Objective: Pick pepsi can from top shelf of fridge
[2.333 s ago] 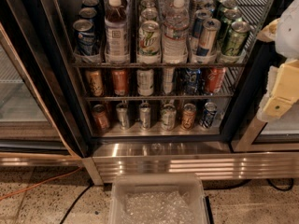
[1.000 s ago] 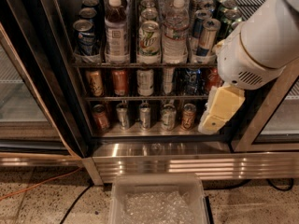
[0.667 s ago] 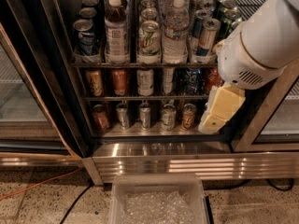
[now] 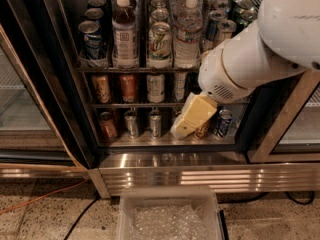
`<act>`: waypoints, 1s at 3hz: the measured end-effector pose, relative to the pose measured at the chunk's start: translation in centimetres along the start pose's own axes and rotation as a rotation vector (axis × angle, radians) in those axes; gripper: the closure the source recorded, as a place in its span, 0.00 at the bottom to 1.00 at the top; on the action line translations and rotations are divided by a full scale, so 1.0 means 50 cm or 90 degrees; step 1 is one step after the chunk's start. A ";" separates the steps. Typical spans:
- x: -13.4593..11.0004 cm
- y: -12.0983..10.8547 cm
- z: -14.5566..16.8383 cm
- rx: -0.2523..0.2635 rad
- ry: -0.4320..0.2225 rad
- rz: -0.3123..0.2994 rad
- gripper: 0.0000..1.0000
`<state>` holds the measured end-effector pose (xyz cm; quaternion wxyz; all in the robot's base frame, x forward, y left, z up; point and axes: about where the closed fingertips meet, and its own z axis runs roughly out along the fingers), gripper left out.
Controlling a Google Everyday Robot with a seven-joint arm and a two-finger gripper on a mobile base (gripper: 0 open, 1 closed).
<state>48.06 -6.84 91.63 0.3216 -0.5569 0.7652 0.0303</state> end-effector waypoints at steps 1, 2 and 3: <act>-0.069 -0.011 0.053 0.013 -0.080 0.007 0.00; -0.124 -0.015 0.108 0.003 -0.136 0.007 0.00; -0.124 -0.015 0.108 0.003 -0.136 0.007 0.00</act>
Offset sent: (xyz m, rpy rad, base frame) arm 0.0642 0.1093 -0.0206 0.2846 -0.0867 0.1050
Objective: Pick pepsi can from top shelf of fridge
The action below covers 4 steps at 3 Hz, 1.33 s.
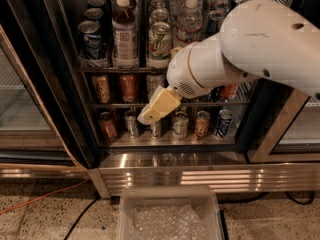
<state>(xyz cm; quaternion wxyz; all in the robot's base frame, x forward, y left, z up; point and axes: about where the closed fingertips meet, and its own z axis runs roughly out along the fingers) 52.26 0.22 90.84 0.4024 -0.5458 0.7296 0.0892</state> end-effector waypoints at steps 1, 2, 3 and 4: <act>-0.015 -0.011 0.027 0.024 -0.037 0.004 0.00; -0.084 -0.043 0.080 0.066 -0.116 0.021 0.00; -0.142 -0.078 0.113 0.103 -0.166 0.058 0.00; -0.191 -0.081 0.160 0.098 -0.195 0.097 0.00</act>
Offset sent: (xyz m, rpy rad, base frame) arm 0.0869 0.0805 0.0309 0.3347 -0.2559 -0.0974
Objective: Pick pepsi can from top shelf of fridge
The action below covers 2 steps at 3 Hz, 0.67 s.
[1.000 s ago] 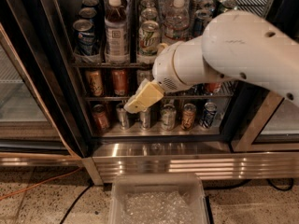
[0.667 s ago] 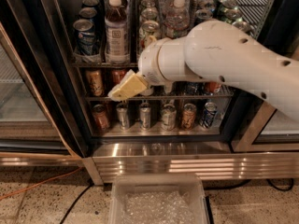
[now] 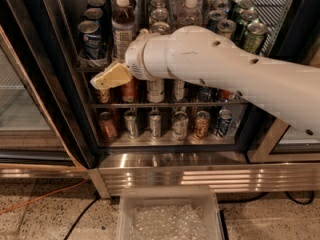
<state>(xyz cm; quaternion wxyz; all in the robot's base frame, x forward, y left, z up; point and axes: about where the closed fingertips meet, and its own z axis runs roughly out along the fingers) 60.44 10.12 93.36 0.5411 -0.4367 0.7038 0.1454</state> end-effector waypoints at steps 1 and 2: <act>-0.004 -0.002 -0.006 0.009 -0.001 -0.004 0.00; 0.013 0.033 0.005 0.015 -0.028 0.033 0.00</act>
Offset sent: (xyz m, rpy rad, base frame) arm -0.0305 0.0296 -0.0272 0.2208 -0.0237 -0.0601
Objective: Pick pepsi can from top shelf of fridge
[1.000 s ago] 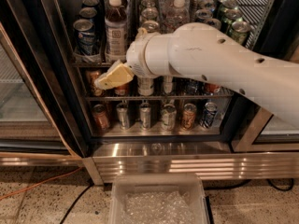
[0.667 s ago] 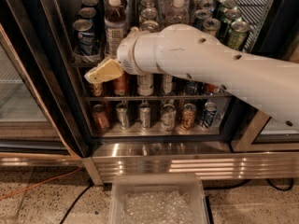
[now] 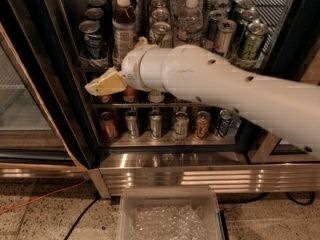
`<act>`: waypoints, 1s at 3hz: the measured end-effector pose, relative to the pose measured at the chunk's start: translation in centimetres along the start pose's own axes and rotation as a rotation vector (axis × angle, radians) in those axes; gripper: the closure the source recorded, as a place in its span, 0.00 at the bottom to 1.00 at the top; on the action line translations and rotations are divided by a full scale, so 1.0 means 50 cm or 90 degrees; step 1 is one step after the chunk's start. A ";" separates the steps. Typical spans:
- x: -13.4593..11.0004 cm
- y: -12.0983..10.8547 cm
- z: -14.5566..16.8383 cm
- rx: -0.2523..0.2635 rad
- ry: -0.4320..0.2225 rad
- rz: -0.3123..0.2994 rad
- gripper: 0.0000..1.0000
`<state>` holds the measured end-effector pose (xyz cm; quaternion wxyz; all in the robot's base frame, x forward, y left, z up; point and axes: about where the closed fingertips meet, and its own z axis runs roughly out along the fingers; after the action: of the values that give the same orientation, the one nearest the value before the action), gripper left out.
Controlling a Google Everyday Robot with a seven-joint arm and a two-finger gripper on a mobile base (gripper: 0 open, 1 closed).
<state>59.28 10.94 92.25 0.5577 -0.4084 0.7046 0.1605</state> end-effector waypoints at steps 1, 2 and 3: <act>0.011 0.073 0.034 0.006 -0.036 0.070 0.00; -0.004 0.118 0.061 0.026 -0.075 0.103 0.00; -0.035 0.133 0.093 0.065 -0.113 0.110 0.00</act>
Offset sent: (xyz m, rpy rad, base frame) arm -0.0275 0.1100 -0.0286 0.2921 0.0054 -0.1213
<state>57.40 18.90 90.80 0.6218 -0.3013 0.6925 0.2075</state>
